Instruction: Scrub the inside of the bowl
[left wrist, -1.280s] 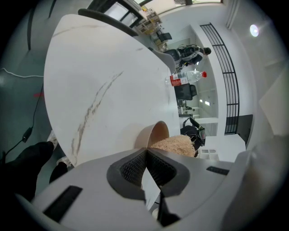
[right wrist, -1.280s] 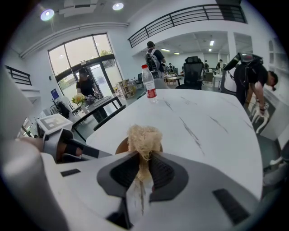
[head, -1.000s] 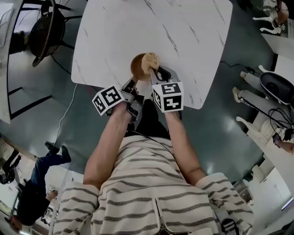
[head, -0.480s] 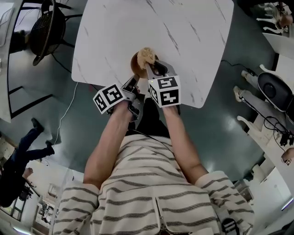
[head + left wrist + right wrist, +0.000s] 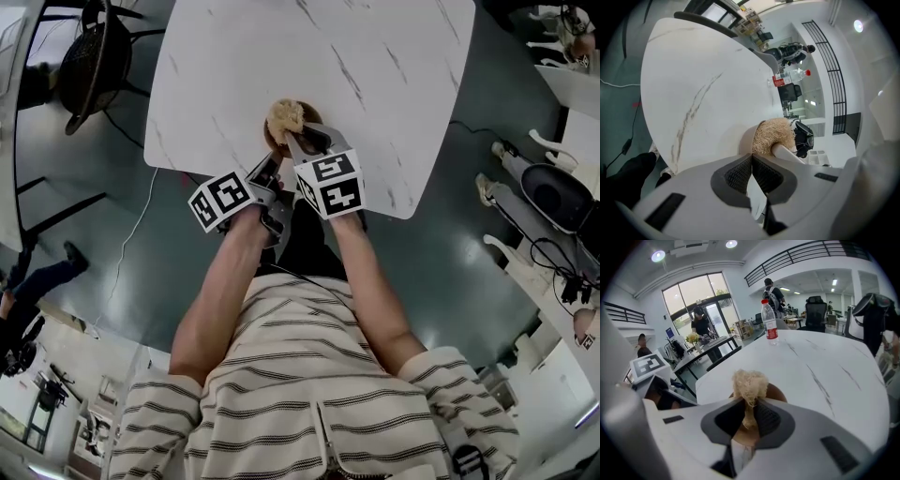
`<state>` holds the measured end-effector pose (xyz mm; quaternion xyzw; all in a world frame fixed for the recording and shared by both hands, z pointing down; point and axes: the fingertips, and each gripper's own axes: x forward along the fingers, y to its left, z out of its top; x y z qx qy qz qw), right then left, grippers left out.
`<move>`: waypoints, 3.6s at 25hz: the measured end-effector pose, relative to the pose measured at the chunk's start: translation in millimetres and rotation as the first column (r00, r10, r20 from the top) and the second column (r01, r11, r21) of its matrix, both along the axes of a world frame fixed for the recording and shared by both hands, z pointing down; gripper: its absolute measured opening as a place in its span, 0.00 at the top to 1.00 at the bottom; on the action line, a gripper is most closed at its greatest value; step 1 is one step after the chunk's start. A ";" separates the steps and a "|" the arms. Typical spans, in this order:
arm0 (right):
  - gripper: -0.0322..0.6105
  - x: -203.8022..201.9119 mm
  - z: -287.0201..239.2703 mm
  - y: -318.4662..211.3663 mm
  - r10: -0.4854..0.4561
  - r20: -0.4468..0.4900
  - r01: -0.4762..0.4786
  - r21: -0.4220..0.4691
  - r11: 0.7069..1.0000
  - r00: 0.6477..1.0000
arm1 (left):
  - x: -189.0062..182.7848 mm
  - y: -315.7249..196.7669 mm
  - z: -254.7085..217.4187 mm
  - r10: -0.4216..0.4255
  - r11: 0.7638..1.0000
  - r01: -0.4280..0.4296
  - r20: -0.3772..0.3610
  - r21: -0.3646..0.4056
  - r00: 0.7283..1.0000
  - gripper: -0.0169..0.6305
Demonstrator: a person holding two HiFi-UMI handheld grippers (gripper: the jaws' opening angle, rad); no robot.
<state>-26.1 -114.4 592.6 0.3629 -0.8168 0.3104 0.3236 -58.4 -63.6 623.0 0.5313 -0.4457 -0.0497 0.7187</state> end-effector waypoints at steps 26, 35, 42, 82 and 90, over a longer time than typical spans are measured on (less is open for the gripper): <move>0.84 24.8 0.4 24.6 -0.355 -0.163 0.361 0.009 0.933 0.921 | -1.1 0.5 1.4 -0.048 0.999 0.048 -0.008 -0.014 0.999 0.96; 0.84 34.4 -0.4 14.3 -0.300 -0.188 0.317 0.064 0.946 0.935 | -1.6 1.1 1.4 -0.050 0.999 0.050 -0.008 -0.012 0.999 0.96; 0.84 37.0 0.0 4.2 -0.248 -0.179 0.268 0.095 0.959 0.952 | -0.6 -0.1 0.5 -0.040 0.999 0.040 0.006 -0.006 0.999 0.96; 0.84 3.9 -0.8 20.7 -0.292 -0.156 0.310 0.108 0.945 0.944 | 0.6 -3.6 -0.3 -0.086 0.996 0.085 -0.048 -0.014 0.995 0.96; 0.84 16.7 -1.8 27.9 -0.296 -0.187 0.319 0.110 0.941 0.937 | 0.5 -1.4 1.1 -0.088 0.996 0.088 -0.045 -0.016 0.995 0.96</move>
